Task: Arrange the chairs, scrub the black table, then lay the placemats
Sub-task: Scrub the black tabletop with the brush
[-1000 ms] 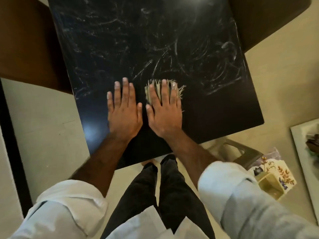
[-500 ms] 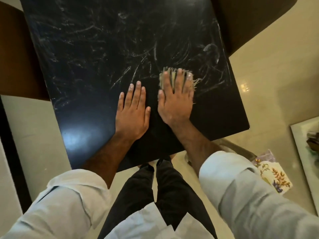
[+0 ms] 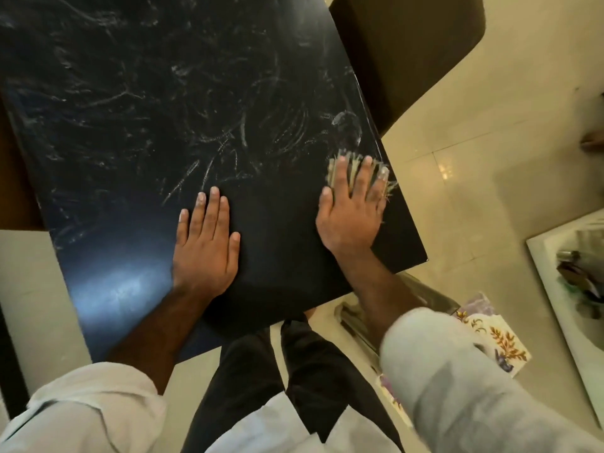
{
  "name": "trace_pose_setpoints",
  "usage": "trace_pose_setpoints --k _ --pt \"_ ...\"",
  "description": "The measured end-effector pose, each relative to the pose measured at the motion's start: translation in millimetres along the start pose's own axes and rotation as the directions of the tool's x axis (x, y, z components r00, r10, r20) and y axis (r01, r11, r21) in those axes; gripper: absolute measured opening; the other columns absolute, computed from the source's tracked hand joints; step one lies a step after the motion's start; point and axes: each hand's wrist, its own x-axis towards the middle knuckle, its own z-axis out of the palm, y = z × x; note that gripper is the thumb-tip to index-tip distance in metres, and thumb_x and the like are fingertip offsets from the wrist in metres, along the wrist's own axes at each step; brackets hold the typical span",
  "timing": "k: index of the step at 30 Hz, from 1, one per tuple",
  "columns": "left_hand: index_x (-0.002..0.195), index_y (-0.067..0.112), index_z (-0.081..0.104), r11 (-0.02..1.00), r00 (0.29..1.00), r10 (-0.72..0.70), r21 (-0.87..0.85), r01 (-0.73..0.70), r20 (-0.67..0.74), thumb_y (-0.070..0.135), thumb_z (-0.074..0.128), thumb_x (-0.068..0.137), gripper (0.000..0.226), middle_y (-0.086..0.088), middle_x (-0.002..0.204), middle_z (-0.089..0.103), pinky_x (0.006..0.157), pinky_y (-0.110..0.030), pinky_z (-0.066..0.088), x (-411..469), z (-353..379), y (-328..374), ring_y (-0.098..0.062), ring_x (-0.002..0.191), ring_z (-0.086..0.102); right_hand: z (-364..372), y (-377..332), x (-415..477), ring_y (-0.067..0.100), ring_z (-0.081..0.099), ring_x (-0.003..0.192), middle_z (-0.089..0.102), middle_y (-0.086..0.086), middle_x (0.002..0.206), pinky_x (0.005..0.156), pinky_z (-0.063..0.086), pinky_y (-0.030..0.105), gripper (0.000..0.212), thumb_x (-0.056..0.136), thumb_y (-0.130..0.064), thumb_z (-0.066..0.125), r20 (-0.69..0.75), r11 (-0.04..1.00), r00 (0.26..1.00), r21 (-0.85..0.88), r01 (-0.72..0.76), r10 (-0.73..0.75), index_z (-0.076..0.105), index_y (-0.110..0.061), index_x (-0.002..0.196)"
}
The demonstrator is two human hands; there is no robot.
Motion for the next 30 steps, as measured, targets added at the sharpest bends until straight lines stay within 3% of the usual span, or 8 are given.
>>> trace_pose_setpoints --k 5,9,13,18,21,25,28,30 --pt "0.177 0.012 0.003 1.0 1.0 -0.005 0.006 0.004 0.031 0.049 0.016 0.113 0.075 -0.007 0.186 -0.008 0.138 -0.059 0.008 -0.9 -0.4 1.3 -0.026 0.172 -0.007 15.2 -68.7 -1.7 0.046 -0.001 0.17 0.003 0.015 0.185 0.133 0.018 0.065 0.073 0.112 -0.058 0.031 -0.009 0.978 0.978 0.007 0.209 -0.209 0.013 -0.031 0.178" --pt "0.177 0.011 0.001 1.0 1.0 0.015 -0.005 -0.014 0.022 0.049 0.018 0.113 0.076 -0.008 0.185 -0.01 0.138 -0.058 0.003 6.5 -8.6 22.5 -0.027 0.171 -0.011 12.8 -49.9 -33.7 0.043 -0.005 0.17 -0.002 0.011 0.186 0.134 0.017 0.064 0.075 0.112 -0.059 0.033 0.053 0.953 0.952 0.026 0.301 -0.302 0.007 -0.035 0.178" --pt "0.176 0.01 -0.001 0.991 0.992 0.125 -0.043 -0.124 0.013 0.049 0.023 0.114 0.077 -0.01 0.185 -0.012 0.138 -0.055 0.006 34.5 -11.4 67.6 -0.028 0.171 -0.01 5.0 2.3 -48.9 0.042 -0.006 0.17 -0.008 0.011 0.185 0.134 0.018 0.065 0.082 0.111 -0.063 0.031 0.061 0.985 0.983 -0.019 0.174 -0.172 -0.002 -0.029 0.178" --pt "0.176 0.009 -0.001 0.995 0.995 0.101 -0.027 -0.1 0.026 0.051 0.021 0.115 0.077 -0.011 0.185 -0.012 0.138 -0.057 0.01 42.8 -2.6 80.1 -0.028 0.172 -0.006 -5.5 28.1 17.1 0.043 0.0 0.17 0.0 0.011 0.186 0.132 0.023 0.066 0.081 0.112 -0.063 0.029 0.002 0.998 0.998 -0.01 -0.057 0.057 0.002 -0.026 0.178" --pt "0.176 0.008 -0.001 0.995 0.995 0.1 -0.029 -0.1 0.009 0.05 0.02 0.115 0.077 -0.012 0.185 -0.012 0.137 -0.057 0.01 42.3 -1.8 80.3 -0.029 0.172 -0.007 -2.0 -6.4 50.4 0.045 0.007 0.169 0.009 0.014 0.185 0.132 0.024 0.065 0.079 0.111 -0.062 0.031 -0.063 1.0 0.998 -0.013 -0.017 0.016 0.011 -0.024 0.178" --pt "0.176 0.009 -0.003 0.994 0.994 0.108 -0.011 -0.108 0.014 0.049 0.02 0.116 0.076 -0.012 0.185 -0.013 0.137 -0.057 0.009 40.8 -1.5 80.8 -0.027 0.172 -0.009 7.5 -50.5 38.5 0.045 0.005 0.17 0.008 0.015 0.185 0.134 0.019 0.062 0.079 0.111 -0.061 0.031 -0.043 0.983 0.982 -0.011 0.184 -0.185 0.015 -0.023 0.178" --pt "0.176 0.01 -0.003 0.993 0.993 0.113 -0.023 -0.112 0.019 0.05 0.016 0.115 0.075 -0.011 0.184 -0.015 0.137 -0.057 0.009 40.5 -2.1 79.4 -0.027 0.171 -0.012 7.7 -35.6 -0.4 0.04 -0.001 0.171 0.002 0.01 0.186 0.135 0.018 0.062 0.079 0.111 -0.061 0.035 0.02 0.959 0.959 0.014 0.283 -0.283 0.011 -0.027 0.178" --pt "0.176 0.009 -0.002 0.994 0.994 0.108 -0.019 -0.108 0.015 0.049 0.017 0.115 0.076 -0.011 0.185 -0.014 0.137 -0.057 0.01 41.5 -2.9 80.0 -0.027 0.171 -0.01 4.6 -8.6 -15.5 0.039 -0.003 0.171 -0.001 0.007 0.186 0.134 0.018 0.062 0.081 0.11 -0.061 0.038 0.039 0.972 0.971 0.016 0.233 -0.234 0.009 -0.029 0.178"
